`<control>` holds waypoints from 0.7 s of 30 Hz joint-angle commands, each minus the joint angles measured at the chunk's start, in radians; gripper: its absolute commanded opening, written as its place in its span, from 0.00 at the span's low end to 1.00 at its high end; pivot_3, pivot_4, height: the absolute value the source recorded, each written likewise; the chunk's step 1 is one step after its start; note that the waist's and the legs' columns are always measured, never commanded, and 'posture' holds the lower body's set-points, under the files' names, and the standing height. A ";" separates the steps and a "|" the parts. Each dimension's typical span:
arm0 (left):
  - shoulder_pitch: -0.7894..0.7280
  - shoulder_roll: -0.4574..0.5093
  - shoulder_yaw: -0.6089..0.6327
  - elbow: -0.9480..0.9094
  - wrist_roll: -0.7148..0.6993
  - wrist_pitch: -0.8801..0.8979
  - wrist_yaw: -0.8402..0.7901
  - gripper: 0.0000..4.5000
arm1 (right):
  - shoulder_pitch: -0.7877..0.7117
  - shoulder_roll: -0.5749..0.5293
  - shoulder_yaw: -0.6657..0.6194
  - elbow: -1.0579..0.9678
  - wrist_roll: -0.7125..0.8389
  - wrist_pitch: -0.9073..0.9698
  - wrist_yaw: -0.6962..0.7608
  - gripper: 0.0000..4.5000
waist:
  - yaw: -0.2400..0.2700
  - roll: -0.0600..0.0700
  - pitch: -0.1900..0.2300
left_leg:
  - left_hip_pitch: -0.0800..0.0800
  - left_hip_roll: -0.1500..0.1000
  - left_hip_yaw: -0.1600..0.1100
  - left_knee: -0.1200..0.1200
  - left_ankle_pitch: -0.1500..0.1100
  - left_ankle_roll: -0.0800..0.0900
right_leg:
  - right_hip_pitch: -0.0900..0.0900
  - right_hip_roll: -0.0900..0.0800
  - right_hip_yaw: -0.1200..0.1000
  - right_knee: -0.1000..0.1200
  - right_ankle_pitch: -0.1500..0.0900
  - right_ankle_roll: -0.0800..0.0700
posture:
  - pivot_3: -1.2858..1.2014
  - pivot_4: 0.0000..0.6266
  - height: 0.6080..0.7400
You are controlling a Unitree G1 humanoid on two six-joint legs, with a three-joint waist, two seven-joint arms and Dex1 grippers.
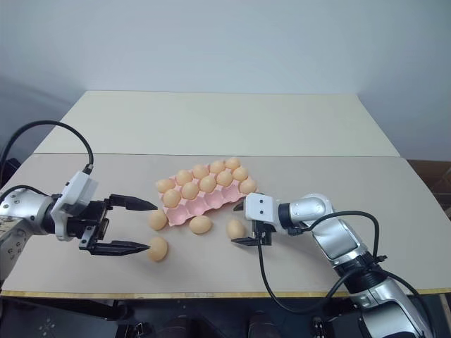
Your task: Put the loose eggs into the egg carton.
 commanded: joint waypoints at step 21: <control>-0.045 -0.100 0.147 -0.012 -0.097 0.070 0.238 1.00 | -0.153 0.126 -0.123 0.113 -0.037 0.016 -0.187 0.58 | -0.003 0.000 0.000 | 0.001 0.000 -0.001 0.000 0.000 0.000 | 0.000 0.000 0.000 0.001 0.000 -0.001 | 0.52 0.24 1.00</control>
